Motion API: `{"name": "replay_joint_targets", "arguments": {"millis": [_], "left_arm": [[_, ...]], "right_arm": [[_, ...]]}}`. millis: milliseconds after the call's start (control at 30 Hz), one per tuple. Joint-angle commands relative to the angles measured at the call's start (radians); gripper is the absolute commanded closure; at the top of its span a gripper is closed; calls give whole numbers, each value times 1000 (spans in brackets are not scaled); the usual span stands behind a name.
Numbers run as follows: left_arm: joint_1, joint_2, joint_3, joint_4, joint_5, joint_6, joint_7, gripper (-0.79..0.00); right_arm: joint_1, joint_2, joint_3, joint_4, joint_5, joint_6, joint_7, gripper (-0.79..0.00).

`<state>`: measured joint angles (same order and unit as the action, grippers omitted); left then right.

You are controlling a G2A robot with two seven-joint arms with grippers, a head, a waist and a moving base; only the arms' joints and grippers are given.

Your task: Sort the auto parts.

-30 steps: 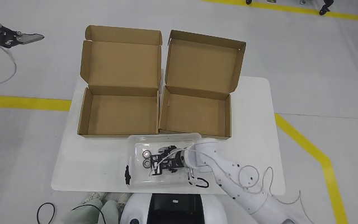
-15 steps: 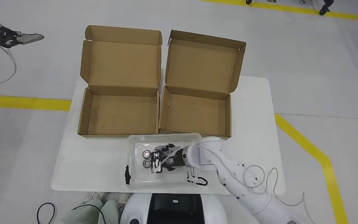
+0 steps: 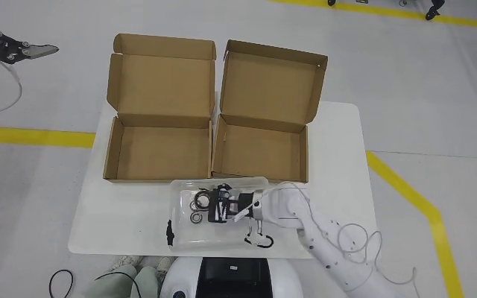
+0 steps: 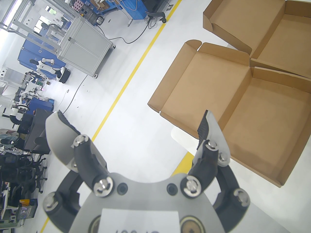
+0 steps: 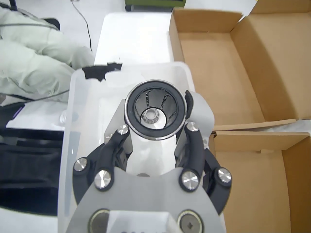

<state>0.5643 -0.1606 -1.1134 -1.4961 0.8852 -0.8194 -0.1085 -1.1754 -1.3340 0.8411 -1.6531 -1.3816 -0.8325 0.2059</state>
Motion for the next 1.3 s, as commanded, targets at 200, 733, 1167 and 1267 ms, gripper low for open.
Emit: {"name": "replay_joint_targets", "arguments": {"millis": [200, 733, 1167, 1267], "left_arm": [[0, 0, 0, 0, 0, 0, 0, -785], [0, 0, 0, 0, 0, 0, 0, -785], [0, 0, 0, 0, 0, 0, 0, -785], [0, 0, 0, 0, 0, 0, 0, -785]], "right_arm": [[-11, 9, 64, -48, 73, 20, -181, 0], [94, 8, 191, -84, 350, -25, -410, 0], [267, -8, 187, -164, 482, 73, -267, 0], [303, -12, 187, -186, 509, 95, -238, 0]]}}
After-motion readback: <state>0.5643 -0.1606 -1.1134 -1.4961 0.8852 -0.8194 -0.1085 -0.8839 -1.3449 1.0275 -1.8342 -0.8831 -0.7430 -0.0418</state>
